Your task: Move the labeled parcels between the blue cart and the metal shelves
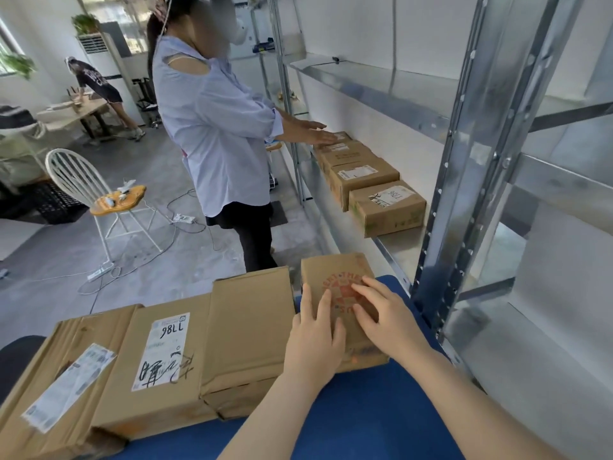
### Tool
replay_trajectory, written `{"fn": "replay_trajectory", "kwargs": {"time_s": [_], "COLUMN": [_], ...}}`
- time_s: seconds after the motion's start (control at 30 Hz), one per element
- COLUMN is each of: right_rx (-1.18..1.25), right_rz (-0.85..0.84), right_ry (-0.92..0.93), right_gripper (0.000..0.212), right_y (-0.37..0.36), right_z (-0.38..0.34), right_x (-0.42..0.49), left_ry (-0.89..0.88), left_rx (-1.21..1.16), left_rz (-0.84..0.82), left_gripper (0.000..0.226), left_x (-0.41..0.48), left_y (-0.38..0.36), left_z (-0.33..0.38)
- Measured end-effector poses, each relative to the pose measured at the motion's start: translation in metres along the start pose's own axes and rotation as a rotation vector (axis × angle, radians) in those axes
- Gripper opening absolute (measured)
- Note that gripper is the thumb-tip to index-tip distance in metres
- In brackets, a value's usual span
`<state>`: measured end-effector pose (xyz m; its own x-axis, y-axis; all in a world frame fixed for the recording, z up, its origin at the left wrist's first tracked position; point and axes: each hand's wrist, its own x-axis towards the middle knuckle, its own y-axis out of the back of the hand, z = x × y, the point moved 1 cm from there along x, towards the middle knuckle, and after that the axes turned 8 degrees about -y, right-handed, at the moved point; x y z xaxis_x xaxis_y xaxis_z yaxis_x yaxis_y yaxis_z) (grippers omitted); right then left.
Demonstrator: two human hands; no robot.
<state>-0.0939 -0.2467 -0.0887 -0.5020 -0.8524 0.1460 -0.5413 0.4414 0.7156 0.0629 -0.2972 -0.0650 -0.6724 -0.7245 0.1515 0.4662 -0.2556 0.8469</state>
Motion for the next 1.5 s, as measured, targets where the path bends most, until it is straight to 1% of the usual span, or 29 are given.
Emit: {"fn": "replay_trajectory", "kwargs": {"time_s": [0.1,0.17,0.27,0.33,0.47,0.57,0.63,0.73,0.97,1.1,1.17,1.27,1.4,1.5], "right_rx": [0.02,0.039,0.015,0.008,0.003,0.034,0.045,0.04,-0.022,-0.096,-0.119,-0.172,-0.253,-0.292], "right_rz": [-0.026,-0.057,-0.074,-0.082,-0.173,-0.206,-0.196,-0.191,-0.177,-0.124,-0.105,-0.045,0.14,0.302], "right_ry": [-0.012,-0.013,0.027,0.04,0.041,0.034,0.037,0.041,0.042,-0.038,-0.1,-0.225,-0.405,-0.554], "right_gripper": [0.043,0.043,0.044,0.045,0.049,0.051,0.051,0.05,0.05,0.05,0.05,0.049,0.045,0.043], "right_y": [-0.009,-0.014,-0.021,-0.023,-0.025,-0.029,-0.032,-0.034,-0.029,-0.004,0.018,0.063,0.129,0.167], "right_z": [0.009,0.015,0.021,0.021,0.023,0.024,0.022,0.022,0.019,0.02,0.026,0.036,0.041,0.038], "right_x": [-0.001,-0.004,-0.008,-0.009,-0.006,-0.005,-0.004,-0.001,-0.003,-0.028,-0.05,-0.093,-0.179,-0.268], "left_ry": [0.001,-0.007,0.006,0.022,-0.046,-0.05,-0.021,0.032,0.054,0.049,-0.013,-0.193,-0.508,-0.783], "left_rx": [0.069,0.156,0.322,0.384,0.527,0.622,0.625,0.553,0.549,0.53,0.539,0.5,0.339,0.231], "left_rz": [0.0,-0.021,-0.126,-0.169,-0.138,-0.141,-0.152,-0.185,-0.175,-0.208,-0.206,-0.186,-0.215,-0.28], "left_gripper": [0.054,0.054,0.056,0.056,0.055,0.054,0.052,0.053,0.056,0.055,0.055,0.053,0.047,0.038], "left_x": [-0.002,-0.001,0.003,0.004,0.006,0.005,0.002,-0.003,-0.005,-0.006,-0.005,0.003,-0.009,-0.056], "left_y": [-0.009,-0.013,-0.017,-0.018,-0.013,-0.005,-0.004,-0.006,-0.01,-0.001,0.008,0.012,-0.005,-0.033], "left_z": [0.0,-0.001,-0.002,-0.002,0.001,-0.002,-0.006,-0.012,-0.015,-0.008,0.006,0.044,0.119,0.175]}}
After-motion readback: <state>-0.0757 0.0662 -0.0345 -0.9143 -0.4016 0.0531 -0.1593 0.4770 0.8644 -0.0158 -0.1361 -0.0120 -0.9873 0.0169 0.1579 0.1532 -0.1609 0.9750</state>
